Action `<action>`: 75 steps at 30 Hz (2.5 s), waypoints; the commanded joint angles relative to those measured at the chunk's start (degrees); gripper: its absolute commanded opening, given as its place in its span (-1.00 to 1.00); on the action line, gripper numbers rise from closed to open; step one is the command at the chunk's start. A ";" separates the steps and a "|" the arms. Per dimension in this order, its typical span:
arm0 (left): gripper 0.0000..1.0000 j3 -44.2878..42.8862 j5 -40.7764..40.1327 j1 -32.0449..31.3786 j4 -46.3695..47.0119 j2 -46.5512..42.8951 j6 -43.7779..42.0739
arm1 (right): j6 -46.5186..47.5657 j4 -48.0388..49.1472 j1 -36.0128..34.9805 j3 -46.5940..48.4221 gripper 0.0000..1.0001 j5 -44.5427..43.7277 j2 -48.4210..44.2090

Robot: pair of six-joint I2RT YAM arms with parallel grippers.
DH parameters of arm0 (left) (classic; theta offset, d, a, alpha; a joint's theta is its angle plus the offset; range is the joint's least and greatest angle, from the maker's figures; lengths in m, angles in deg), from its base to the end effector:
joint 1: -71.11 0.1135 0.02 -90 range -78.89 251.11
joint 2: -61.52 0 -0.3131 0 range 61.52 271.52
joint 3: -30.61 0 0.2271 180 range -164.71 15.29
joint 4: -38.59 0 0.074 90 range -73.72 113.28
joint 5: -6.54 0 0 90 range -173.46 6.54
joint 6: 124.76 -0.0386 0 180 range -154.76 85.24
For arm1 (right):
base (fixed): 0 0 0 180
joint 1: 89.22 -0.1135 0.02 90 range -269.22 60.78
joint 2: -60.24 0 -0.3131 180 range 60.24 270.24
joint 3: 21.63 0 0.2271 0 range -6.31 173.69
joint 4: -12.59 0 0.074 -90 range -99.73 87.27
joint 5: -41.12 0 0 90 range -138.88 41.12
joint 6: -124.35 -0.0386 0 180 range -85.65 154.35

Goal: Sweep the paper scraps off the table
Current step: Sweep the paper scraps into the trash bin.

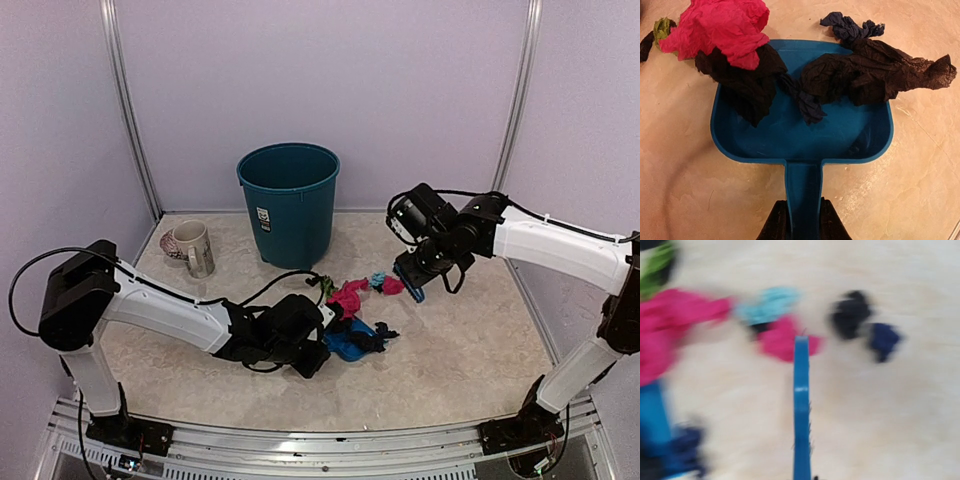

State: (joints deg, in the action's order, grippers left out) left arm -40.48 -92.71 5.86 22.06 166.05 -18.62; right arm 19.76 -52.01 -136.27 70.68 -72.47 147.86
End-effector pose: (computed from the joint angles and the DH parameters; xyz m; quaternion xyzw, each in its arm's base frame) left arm 0.1564 -0.3245 0.2056 0.3641 0.8633 -0.1650 0.3081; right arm 0.2077 0.2004 0.3503 -0.2133 0.9225 -0.0393 0.3194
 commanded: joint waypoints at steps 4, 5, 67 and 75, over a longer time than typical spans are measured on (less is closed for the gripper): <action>-1.00 4.28 -4.67 0.56 -5.54 -5.37 4.67 | 8.85 8.47 6.31 2.24 -1.00 -7.35 2.39; -1.00 4.57 -4.95 0.57 -6.18 -6.07 5.43 | 9.82 9.94 6.84 2.83 -1.00 -6.86 3.30; -1.00 15.47 -14.01 0.79 -0.86 -13.17 8.68 | 24.22 26.68 -12.47 -3.85 -1.00 11.10 7.07; -1.00 15.92 -16.53 -0.69 -2.41 -19.03 7.40 | 19.95 25.91 -11.46 -5.43 -1.00 -0.74 2.24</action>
State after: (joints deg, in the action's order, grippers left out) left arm -24.92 -107.05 6.16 21.58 150.03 -9.77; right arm 43.17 -25.45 -148.46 66.46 -65.96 152.97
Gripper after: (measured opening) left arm 0.145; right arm 0.040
